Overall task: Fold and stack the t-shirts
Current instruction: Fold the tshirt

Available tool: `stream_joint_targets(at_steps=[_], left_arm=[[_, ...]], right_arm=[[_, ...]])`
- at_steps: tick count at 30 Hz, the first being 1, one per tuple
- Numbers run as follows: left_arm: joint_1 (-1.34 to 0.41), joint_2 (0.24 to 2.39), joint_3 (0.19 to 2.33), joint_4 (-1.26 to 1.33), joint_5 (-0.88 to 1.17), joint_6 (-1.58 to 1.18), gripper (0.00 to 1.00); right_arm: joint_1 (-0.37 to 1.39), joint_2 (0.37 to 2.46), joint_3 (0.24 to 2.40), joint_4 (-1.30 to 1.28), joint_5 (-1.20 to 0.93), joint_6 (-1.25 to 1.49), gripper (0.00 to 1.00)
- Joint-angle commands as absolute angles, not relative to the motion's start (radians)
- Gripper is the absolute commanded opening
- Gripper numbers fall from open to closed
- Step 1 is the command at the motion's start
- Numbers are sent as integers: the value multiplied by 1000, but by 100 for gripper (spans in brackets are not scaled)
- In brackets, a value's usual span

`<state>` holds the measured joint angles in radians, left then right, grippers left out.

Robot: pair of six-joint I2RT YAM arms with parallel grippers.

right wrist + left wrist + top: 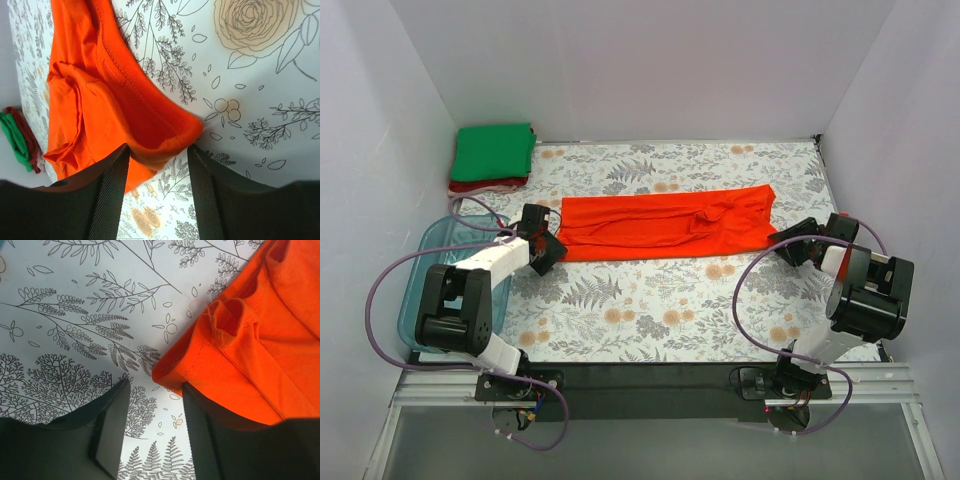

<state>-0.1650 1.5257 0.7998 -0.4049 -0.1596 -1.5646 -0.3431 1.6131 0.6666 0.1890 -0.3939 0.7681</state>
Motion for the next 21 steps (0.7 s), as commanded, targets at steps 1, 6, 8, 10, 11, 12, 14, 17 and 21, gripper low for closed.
stream_joint_targets(at_steps=[1,6,8,10,11,12,14,17,21], left_arm=[[-156,1532,813,-394,-158,-1578,43],[-150,1528,790,-390,-175,-1589,29],[-149,1534,785,-380,-172,-1597,23],[-146,1540,781,-371,-172,-1601,18],[-143,1546,781,-370,-170,-1611,10],[-135,1552,779,-368,-166,-1615,7],[-127,1557,772,-370,-163,-1620,0],[-110,1554,762,-380,-156,-1621,0],[-101,1513,743,-440,-175,-1635,0]], right_arm=[[-363,1652,650,227,-377,772,55],[-385,1666,624,236,-382,746,27],[-397,1670,617,236,-391,726,16],[-414,1672,612,235,-393,712,9],[-420,1675,608,236,-394,703,2],[-428,1678,604,235,-402,695,1],[-451,1683,603,235,-408,680,1],[-477,1683,600,232,-417,646,1],[-505,1658,571,224,-419,624,1]])
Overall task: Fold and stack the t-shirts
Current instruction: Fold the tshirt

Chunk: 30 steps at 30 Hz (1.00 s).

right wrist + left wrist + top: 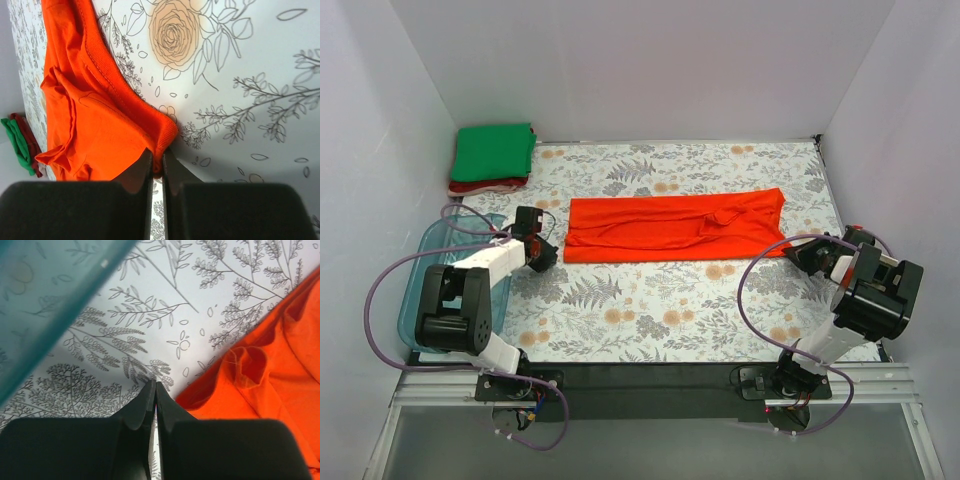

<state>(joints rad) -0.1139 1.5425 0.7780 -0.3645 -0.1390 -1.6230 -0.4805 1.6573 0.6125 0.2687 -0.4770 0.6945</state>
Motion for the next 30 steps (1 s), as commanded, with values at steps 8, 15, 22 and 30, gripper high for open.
stream_joint_targets(at_steps=[8,15,22,30], left_arm=[[-103,1278,676,-445,-65,-1640,37],[-121,1377,788,-377,49,-1675,54],[-186,1437,886,-344,31,-1690,23],[-224,1519,813,-307,-18,-1732,21]], right_arm=[[-515,1606,549,192,-413,578,1],[-515,1614,563,187,-426,575,1],[-515,1621,568,179,-422,563,1],[-515,1623,568,173,-410,552,1]])
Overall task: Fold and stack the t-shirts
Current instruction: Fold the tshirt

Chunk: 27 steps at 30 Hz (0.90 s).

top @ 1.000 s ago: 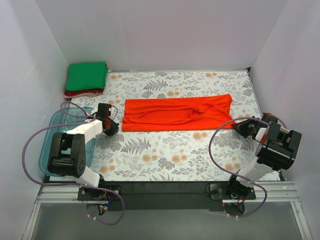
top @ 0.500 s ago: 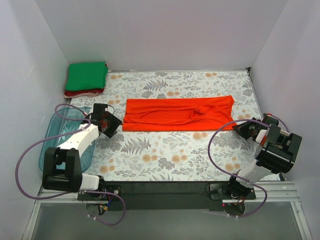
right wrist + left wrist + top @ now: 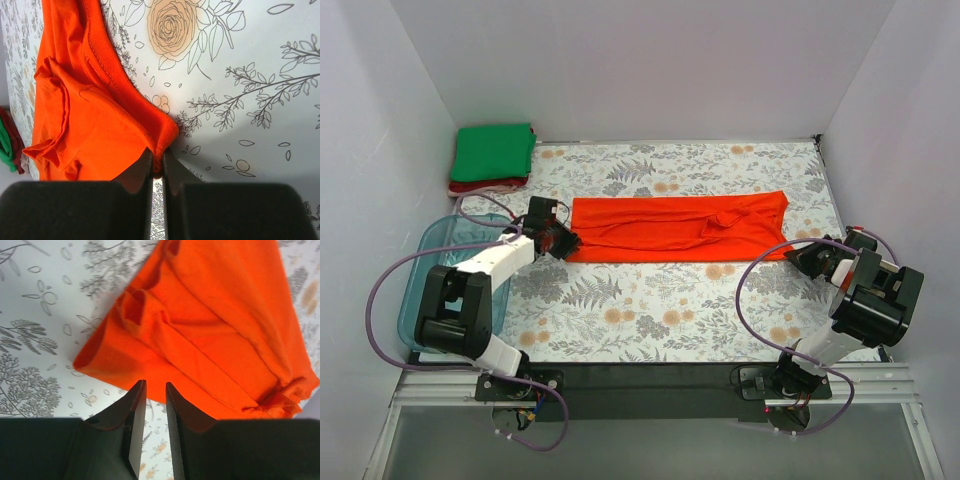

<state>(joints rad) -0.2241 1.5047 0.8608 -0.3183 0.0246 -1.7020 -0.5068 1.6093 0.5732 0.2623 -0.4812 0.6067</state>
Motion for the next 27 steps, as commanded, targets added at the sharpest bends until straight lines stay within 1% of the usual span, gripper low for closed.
stream_joint_targets(at_steps=[1,6,11,17,18,19,21,22,23,24,25,27], left_arm=[[-224,1522,798,-279,-28,-1736,21],[-222,1572,775,-284,-70,-1741,21],[-193,1539,723,-347,-133,-1763,22],[-164,1494,667,-387,-141,-1758,23],[-164,1487,663,-388,-137,-1758,24],[-164,1477,658,-391,-130,-1749,25],[-164,1436,660,-394,-126,-1738,27],[-164,1418,663,-397,-124,-1717,32],[-164,1401,678,-400,-123,-1706,34],[-166,1363,686,-405,-123,-1689,36],[-166,1345,698,-414,-123,-1657,44],[-169,1297,731,-423,-135,-1609,52]], right_arm=[[-515,1623,568,172,-408,551,1],[-523,1634,566,157,-394,539,1],[-552,1608,552,124,-353,523,1],[-554,1568,572,57,-334,506,2],[-552,1550,578,45,-330,500,5],[-552,1537,581,23,-328,492,13],[-551,1490,594,6,-325,483,21],[-549,1470,598,2,-325,482,25],[-546,1450,609,2,-327,477,33],[-535,1410,614,-27,-322,476,37],[-526,1390,621,-34,-318,474,42],[-485,1333,640,-48,-279,466,45]])
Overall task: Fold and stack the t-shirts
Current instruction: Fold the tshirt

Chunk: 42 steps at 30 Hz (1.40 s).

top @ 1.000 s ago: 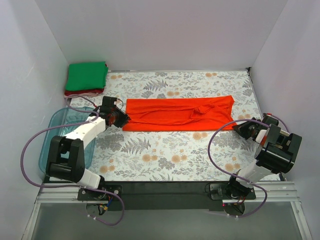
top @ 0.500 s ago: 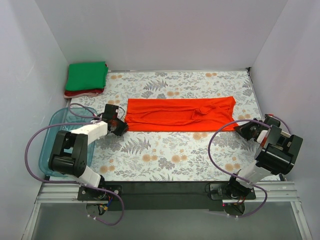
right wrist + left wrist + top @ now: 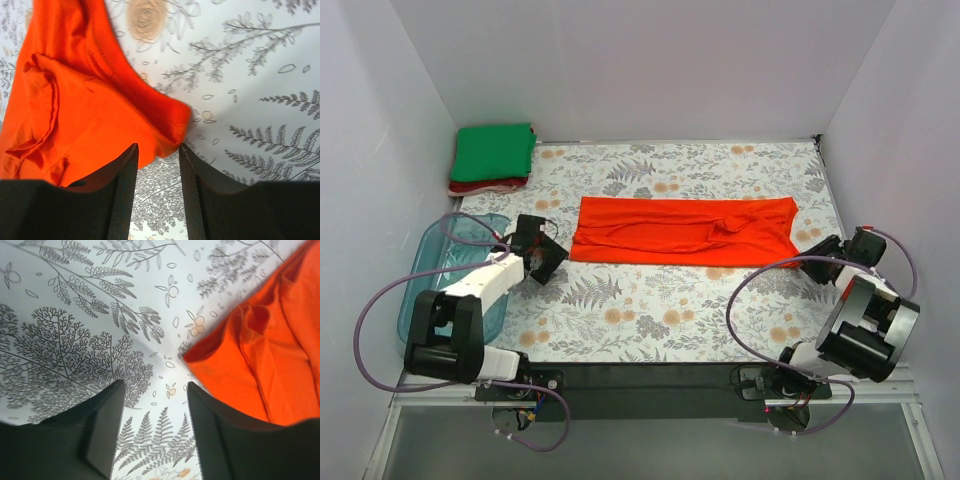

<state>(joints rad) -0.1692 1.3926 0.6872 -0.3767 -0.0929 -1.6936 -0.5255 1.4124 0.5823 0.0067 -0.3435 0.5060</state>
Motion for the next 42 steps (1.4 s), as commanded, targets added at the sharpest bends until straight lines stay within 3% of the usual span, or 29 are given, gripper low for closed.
stream_joint_targets(at_steps=[1,5,8,12,15,19,25,29,42], left_arm=[[-169,1284,741,-426,-140,-1585,60],[-170,1232,773,-416,-169,-1401,78],[-172,1206,756,-377,-205,-1333,83],[-172,1207,718,-313,-196,-1313,83],[-172,1221,695,-299,-196,-1299,83],[-172,1223,703,-298,-196,-1295,83],[-172,1224,709,-302,-202,-1292,83],[-172,1227,709,-302,-201,-1292,83],[-172,1233,709,-305,-190,-1292,83]], right_arm=[[-468,1316,646,-52,-264,465,46],[-356,1226,687,-64,-155,440,47],[-261,1226,739,-40,-162,399,49],[-119,1317,839,-60,-190,344,49],[-57,1338,867,-80,-109,310,49],[-32,1397,879,-60,-185,298,49],[55,1551,925,-25,-247,282,33],[95,1652,957,-23,-249,295,28],[163,1807,1137,-12,-206,276,28]])
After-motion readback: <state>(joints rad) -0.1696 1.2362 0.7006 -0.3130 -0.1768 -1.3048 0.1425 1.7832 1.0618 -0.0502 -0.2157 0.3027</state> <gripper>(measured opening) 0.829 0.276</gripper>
